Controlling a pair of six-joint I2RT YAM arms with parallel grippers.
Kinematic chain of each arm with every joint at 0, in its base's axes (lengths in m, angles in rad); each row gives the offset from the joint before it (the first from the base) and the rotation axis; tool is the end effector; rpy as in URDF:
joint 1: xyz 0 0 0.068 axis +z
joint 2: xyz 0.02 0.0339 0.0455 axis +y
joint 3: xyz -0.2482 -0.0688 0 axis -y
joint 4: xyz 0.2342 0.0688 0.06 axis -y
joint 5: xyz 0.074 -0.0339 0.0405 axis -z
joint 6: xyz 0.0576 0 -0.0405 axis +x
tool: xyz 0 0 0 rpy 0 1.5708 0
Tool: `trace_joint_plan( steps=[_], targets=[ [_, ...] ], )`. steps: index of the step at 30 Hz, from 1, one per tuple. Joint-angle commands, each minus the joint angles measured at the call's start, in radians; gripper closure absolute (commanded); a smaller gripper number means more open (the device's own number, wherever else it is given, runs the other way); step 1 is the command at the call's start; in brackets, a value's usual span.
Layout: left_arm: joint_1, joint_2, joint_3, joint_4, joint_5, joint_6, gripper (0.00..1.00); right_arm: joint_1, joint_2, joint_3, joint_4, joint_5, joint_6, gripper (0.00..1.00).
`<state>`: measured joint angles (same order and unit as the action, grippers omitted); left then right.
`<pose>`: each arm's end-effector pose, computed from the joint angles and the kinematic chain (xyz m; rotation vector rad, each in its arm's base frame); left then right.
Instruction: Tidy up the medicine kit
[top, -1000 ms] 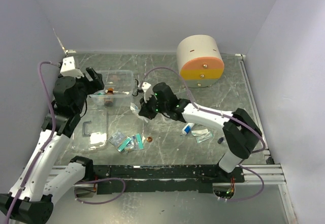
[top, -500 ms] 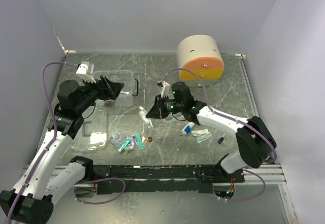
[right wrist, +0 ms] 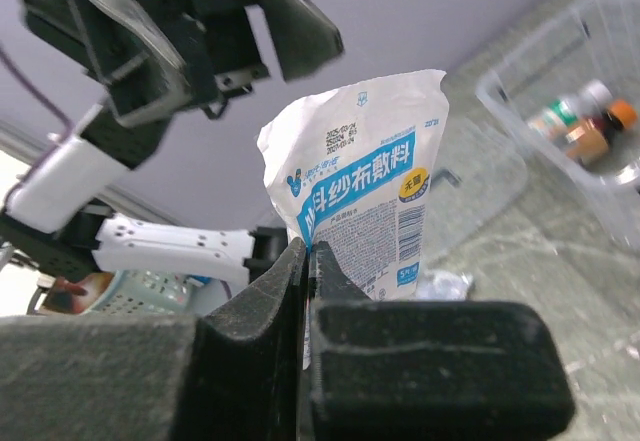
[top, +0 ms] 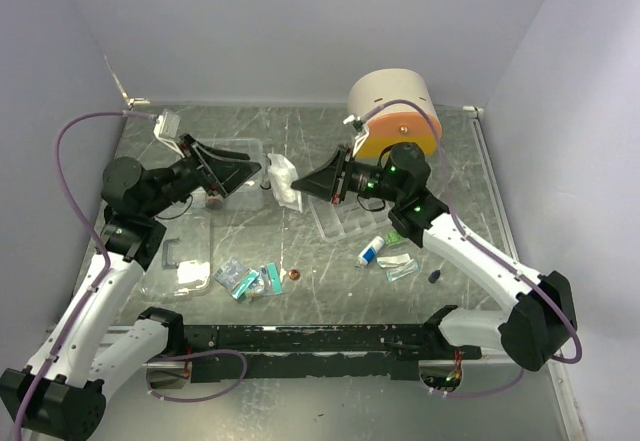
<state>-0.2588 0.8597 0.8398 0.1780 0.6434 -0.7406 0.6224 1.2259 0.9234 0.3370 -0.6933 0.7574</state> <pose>0.1960 -0.0876 0.3758 0.2065 1.5611 -1.2528 0.2188 0.2023 0.3387 -0.5120 1.7139 1.5706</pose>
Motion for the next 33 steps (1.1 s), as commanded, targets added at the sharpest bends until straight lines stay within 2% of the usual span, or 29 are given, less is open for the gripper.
trace_joint_plan(
  steps=[1, 9, 15, 20, 23, 28, 33],
  targets=[
    [0.006, -0.001, 0.053, 0.180, 0.139, -0.147, 0.17, -0.007, -0.024, 0.073, 0.185, -0.070, 0.085, 1.00],
    [-0.003, -0.037, 0.082, 0.254, 0.187, -0.199, 0.14, -0.007, -0.001, 0.169, 0.431, -0.148, 0.184, 1.00],
    [-0.040, -0.015, 0.047, 0.461, 0.254, -0.296, 0.17, -0.007, 0.055, 0.177, 0.697, -0.223, 0.369, 1.00],
    [-0.125, 0.012, 0.093, 0.331, 0.218, -0.183, 0.29, -0.006, 0.115, 0.174, 0.892, -0.256, 0.508, 1.00],
    [-0.170, 0.024, 0.109, 0.297, 0.201, -0.144, 0.36, -0.005, 0.125, 0.168, 0.914, -0.256, 0.528, 1.00],
    [-0.189, 0.027, 0.099, 0.325, 0.210, -0.136, 0.55, -0.005, 0.112, 0.159, 0.877, -0.252, 0.499, 1.00],
    [-0.189, 0.001, 0.086, 0.351, 0.202, -0.119, 0.60, -0.005, 0.081, 0.144, 0.813, -0.247, 0.438, 1.00]
  ],
)
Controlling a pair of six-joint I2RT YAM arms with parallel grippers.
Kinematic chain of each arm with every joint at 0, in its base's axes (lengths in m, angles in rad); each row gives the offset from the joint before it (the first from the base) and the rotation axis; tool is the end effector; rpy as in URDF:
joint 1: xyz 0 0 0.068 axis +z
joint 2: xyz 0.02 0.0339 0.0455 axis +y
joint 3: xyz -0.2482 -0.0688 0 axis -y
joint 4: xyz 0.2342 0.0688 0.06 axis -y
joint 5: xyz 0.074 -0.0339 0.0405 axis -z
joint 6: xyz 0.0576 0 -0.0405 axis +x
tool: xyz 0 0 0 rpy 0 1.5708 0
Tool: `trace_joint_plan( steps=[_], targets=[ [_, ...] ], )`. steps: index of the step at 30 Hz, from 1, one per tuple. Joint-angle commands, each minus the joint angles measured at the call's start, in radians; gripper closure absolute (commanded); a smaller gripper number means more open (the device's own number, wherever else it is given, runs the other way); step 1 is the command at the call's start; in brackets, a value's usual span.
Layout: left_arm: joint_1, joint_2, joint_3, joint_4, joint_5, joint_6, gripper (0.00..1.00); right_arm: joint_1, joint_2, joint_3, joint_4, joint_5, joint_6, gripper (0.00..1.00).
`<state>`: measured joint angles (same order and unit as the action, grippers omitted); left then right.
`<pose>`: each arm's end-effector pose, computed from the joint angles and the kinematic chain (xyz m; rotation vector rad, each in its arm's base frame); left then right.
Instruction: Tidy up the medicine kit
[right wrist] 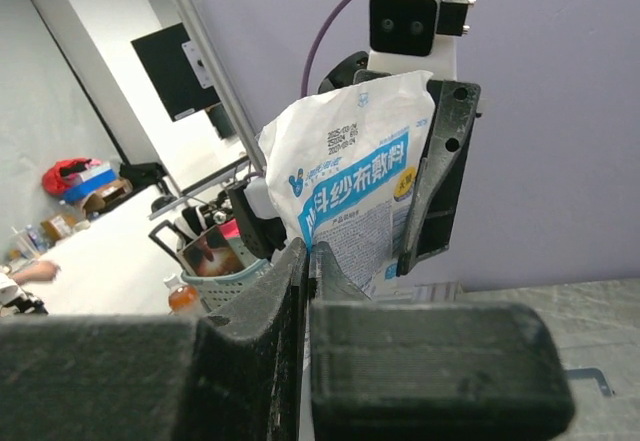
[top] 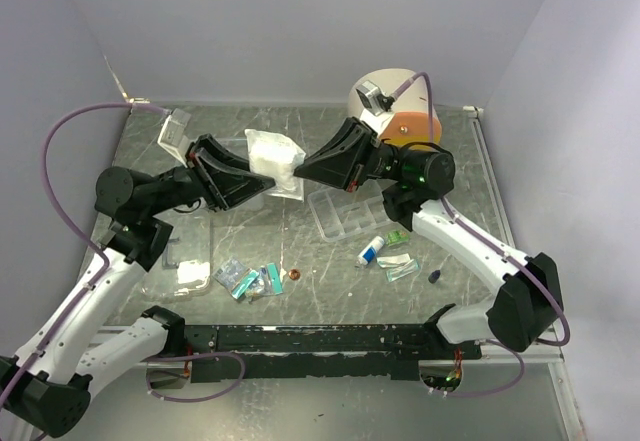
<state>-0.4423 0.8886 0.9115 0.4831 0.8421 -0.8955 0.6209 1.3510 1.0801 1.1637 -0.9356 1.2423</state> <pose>0.1574 -0.1221 0.4260 0.5811 1.2897 -1.5810 0.1971 0.1980 0.4351 -0.8015 1.0527 1.9519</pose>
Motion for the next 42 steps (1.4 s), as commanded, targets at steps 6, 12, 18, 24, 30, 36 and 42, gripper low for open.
trace_joint_plan(
  steps=[6, 12, 18, 24, 30, 36, 42],
  targets=[
    [-0.006, -0.067, -0.009, 0.100, -0.015, 0.043, 0.52, -0.003, -0.078, -0.035, -0.117, 0.013, -0.118, 1.00],
    [-0.006, -0.060, -0.014, 0.094, -0.029, 0.048, 0.64, -0.004, -0.085, -0.042, -0.131, 0.029, -0.124, 1.00],
    [-0.006, -0.066, -0.013, 0.022, -0.078, 0.104, 0.86, -0.005, -0.107, -0.057, -0.213, 0.060, -0.177, 0.91],
    [-0.006, -0.054, 0.047, -0.276, -0.218, 0.289, 0.86, -0.006, -0.245, -0.131, -0.575, 0.323, -0.456, 0.51],
    [-0.006, 0.003, 0.128, -0.564, -0.441, 0.448, 0.86, -0.005, -0.346, -0.154, -0.832, 0.577, -0.608, 0.46],
    [-0.006, 0.125, 0.211, -0.773, -0.541, 0.547, 0.85, -0.005, -0.372, -0.173, -0.951, 0.671, -0.656, 0.46],
    [-0.002, 0.231, 0.306, -0.918, -0.655, 0.576, 0.84, -0.006, -0.360, -0.180, -0.988, 0.682, -0.680, 0.46]
  ],
)
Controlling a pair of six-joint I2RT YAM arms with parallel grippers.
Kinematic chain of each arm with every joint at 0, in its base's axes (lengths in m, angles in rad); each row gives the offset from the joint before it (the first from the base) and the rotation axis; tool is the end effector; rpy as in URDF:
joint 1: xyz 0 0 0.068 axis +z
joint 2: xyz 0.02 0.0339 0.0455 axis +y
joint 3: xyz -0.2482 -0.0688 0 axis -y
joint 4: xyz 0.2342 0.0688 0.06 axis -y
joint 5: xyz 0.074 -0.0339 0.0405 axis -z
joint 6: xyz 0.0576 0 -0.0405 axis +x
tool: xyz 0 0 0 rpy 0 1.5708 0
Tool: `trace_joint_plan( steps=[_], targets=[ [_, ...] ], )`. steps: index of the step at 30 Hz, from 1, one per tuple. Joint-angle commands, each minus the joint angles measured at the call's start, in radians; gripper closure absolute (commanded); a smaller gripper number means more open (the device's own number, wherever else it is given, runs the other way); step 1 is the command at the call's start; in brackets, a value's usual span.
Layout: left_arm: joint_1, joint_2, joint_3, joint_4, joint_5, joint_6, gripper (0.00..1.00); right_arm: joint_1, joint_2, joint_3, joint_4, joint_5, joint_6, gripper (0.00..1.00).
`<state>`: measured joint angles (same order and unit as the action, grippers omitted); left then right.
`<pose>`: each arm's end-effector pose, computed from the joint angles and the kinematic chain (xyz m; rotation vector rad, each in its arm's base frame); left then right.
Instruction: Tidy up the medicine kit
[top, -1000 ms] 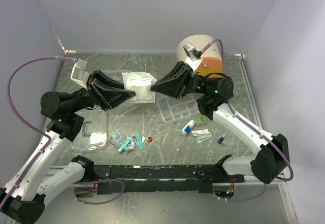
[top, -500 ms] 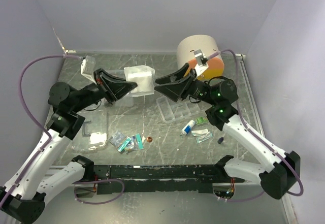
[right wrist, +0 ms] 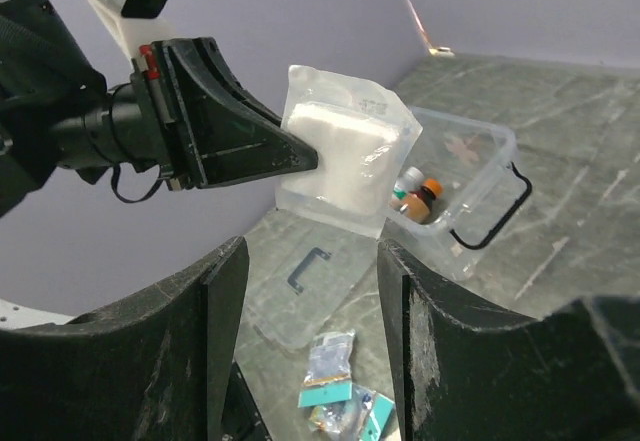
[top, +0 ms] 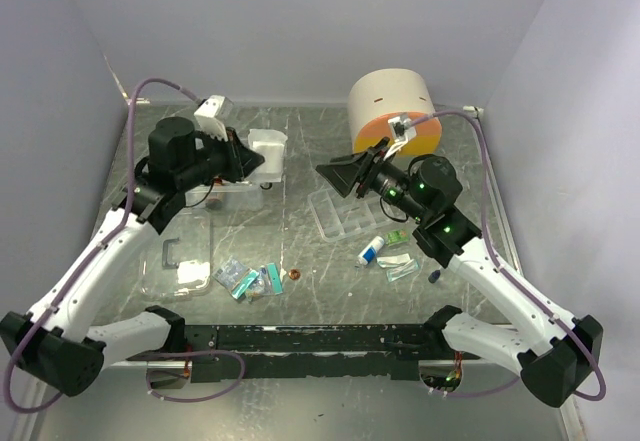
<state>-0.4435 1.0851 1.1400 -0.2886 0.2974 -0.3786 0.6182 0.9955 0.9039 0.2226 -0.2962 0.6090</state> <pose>0.2278 -0.1269 0.3759 0.2810 1.8561 -0.8444 0.1953 0.1595 0.3769 -0.2695 1.5410 1.2008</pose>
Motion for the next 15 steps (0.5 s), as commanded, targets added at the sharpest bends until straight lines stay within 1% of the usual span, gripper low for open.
trace_joint_plan(
  steps=[1, 4, 6, 8, 12, 15],
  targets=[
    [0.005, 0.059, 0.097, -0.172, -0.130, 0.065, 0.84, -0.003, -0.002, -0.006, -0.047, 0.042, -0.048, 0.46],
    [0.061, 0.123, 0.143, -0.246, -0.142, 0.060, 0.84, -0.003, -0.003, -0.021, -0.034, 0.048, -0.046, 0.46],
    [0.118, 0.158, 0.151, -0.266, -0.123, 0.048, 0.85, -0.003, -0.006, -0.030, -0.027, 0.050, -0.043, 0.46],
    [0.143, 0.193, 0.160, -0.281, -0.126, 0.049, 0.86, -0.002, -0.007, -0.030, -0.033, 0.051, -0.048, 0.46],
    [0.187, 0.264, 0.193, -0.335, -0.223, 0.053, 0.85, -0.003, -0.003, -0.026, -0.055, 0.047, -0.058, 0.46],
    [0.218, 0.311, 0.208, -0.343, -0.282, 0.056, 0.86, -0.003, 0.000, -0.032, -0.054, 0.039, -0.052, 0.46]
  ],
)
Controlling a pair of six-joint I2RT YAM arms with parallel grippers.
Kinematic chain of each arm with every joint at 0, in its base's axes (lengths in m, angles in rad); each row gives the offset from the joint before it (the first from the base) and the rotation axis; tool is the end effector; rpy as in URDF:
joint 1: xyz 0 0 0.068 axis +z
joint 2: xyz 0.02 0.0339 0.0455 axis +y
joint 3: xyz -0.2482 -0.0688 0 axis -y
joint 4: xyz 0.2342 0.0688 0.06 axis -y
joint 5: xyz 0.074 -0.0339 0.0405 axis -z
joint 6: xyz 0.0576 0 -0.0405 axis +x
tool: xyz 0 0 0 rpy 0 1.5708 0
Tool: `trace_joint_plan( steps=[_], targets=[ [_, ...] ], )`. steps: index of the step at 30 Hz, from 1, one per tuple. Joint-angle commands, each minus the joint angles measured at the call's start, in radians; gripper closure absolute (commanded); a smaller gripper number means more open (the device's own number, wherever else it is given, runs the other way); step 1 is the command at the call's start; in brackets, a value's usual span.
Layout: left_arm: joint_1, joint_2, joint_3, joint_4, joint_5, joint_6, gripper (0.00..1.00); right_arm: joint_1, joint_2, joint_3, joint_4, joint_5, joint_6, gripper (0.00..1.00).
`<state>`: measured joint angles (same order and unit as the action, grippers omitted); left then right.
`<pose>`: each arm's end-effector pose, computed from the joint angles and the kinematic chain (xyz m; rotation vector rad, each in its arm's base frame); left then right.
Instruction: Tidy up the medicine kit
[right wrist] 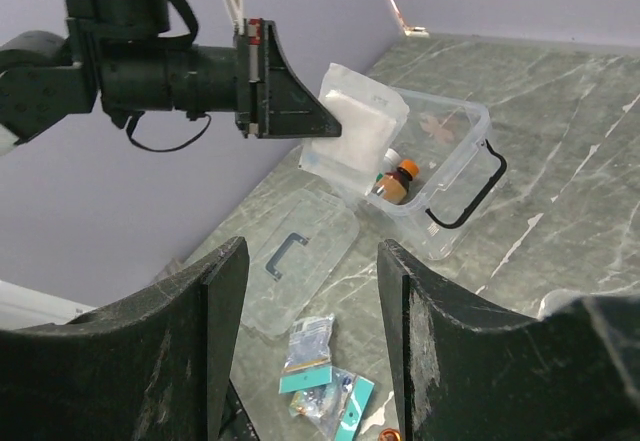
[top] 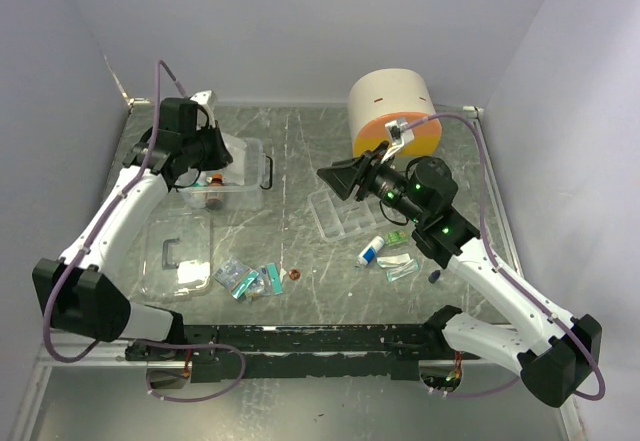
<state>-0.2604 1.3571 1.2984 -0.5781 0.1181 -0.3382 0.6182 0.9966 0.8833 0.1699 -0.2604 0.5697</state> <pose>0.2980 -0.0864 0.3242 -0.0204 2.2414 -0.4596 0.1985 0.1594 0.3624 -0.2627 1.6079 1.1309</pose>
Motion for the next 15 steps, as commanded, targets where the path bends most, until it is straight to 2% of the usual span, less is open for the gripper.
trace_joint_plan(
  steps=[1, 15],
  targets=[
    [0.040, 0.057, 0.051, -0.044, -0.102, 0.018, 0.85, -0.003, 0.000, -0.018, 0.006, 0.001, -0.007, 0.46],
    [0.048, 0.353, 0.160, -0.085, 0.044, 0.039, 0.85, -0.001, -0.016, -0.117, 0.106, -0.033, 0.061, 0.46]
  ],
)
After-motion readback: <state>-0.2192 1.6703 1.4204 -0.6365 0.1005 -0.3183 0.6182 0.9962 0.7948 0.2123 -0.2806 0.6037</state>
